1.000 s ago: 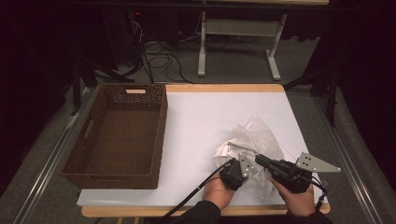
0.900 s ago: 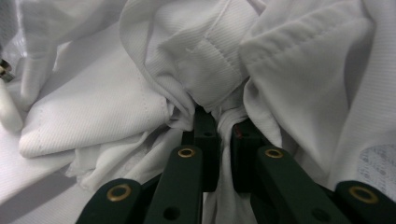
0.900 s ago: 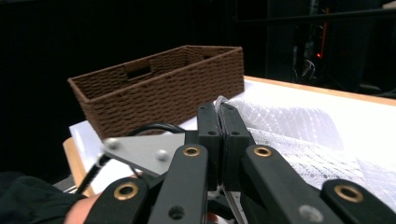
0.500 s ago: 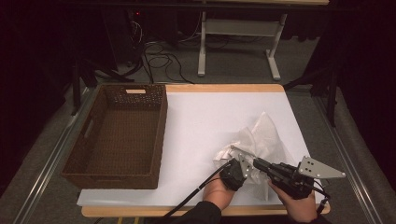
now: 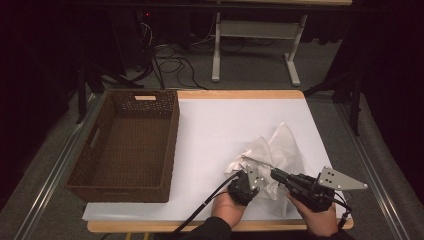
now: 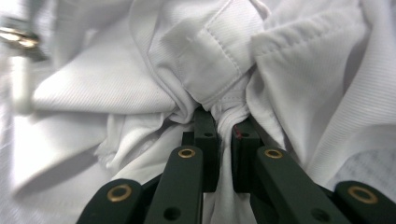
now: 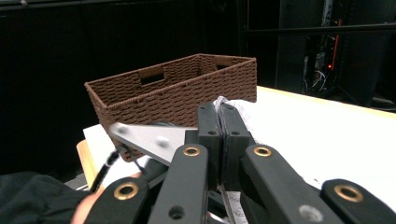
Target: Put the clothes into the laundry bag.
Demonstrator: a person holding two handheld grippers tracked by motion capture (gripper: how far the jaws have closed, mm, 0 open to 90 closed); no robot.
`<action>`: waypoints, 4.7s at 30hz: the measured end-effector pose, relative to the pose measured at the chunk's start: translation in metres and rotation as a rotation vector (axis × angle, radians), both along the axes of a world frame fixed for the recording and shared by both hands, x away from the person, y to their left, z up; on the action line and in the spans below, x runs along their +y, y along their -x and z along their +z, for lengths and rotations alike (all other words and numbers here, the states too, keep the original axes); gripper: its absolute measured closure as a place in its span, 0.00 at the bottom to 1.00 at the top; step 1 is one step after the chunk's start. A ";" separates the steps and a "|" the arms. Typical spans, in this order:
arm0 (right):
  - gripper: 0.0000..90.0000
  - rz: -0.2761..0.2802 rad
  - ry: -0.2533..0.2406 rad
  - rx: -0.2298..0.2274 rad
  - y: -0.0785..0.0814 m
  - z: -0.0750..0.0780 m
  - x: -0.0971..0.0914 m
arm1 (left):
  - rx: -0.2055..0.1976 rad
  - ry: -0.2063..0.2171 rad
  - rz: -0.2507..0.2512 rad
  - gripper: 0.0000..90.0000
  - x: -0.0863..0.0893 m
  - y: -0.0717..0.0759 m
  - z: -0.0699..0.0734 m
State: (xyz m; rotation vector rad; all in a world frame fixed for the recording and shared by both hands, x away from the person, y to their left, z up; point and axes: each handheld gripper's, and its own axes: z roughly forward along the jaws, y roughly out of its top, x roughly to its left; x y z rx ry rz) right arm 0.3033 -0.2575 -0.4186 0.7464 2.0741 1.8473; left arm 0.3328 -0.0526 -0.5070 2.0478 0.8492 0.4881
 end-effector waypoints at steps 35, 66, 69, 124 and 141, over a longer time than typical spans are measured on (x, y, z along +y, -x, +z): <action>1.00 -0.067 0.000 0.024 -0.012 -0.011 -0.013 | -0.104 0.186 -0.041 0.35 0.015 0.018 0.024; 1.00 -0.054 0.003 0.030 -0.011 -0.012 -0.007 | -0.083 0.153 -0.030 0.91 0.021 0.029 0.025; 1.00 -0.047 0.003 0.028 -0.010 -0.012 -0.004 | -0.123 0.174 -0.011 0.91 0.033 0.033 0.037; 1.00 -0.035 -0.073 0.002 -0.002 0.001 -0.014 | -0.086 0.089 -0.056 0.59 -0.022 0.001 0.009; 1.00 -0.043 -0.048 -0.001 -0.003 0.000 -0.010 | 0.011 0.116 -0.068 0.19 0.028 0.020 0.005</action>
